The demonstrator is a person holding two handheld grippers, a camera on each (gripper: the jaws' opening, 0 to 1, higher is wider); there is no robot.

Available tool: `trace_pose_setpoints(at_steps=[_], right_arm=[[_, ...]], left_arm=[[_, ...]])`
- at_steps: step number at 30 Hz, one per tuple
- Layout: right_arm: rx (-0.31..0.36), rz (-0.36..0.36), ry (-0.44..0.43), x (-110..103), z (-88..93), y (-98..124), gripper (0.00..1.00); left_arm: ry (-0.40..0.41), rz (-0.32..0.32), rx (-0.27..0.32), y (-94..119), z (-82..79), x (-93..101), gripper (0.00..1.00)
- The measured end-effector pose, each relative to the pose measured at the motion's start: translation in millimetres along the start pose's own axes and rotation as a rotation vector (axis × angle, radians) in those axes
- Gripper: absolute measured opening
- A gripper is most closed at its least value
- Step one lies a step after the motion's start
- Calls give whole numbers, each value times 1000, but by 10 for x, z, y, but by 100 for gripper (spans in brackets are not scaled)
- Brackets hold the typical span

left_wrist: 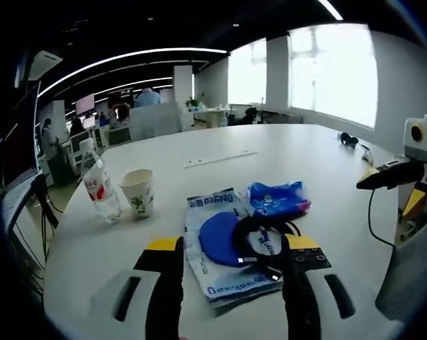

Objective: Arrange the tabletop items into an orderly group along one side of the table until the central work area is clear of visible clutter.

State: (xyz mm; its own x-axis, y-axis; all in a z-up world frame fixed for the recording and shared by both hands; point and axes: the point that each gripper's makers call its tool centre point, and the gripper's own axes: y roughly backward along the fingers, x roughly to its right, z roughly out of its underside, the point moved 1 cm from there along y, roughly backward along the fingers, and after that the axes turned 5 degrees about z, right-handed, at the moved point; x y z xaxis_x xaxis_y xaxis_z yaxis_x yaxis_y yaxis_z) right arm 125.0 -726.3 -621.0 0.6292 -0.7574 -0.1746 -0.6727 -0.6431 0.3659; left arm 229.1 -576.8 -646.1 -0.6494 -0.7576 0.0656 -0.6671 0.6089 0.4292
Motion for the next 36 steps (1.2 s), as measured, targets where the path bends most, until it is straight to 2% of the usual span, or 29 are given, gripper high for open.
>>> trace_pose_setpoints(at_steps=[15, 36], right_arm=[[-29, -23, -24, 0, 73, -47, 57], [-55, -17, -27, 69, 154, -91, 56]], left_arm=[[19, 24, -32, -109, 94, 73, 54], [47, 43, -56, -264, 206, 114, 53]])
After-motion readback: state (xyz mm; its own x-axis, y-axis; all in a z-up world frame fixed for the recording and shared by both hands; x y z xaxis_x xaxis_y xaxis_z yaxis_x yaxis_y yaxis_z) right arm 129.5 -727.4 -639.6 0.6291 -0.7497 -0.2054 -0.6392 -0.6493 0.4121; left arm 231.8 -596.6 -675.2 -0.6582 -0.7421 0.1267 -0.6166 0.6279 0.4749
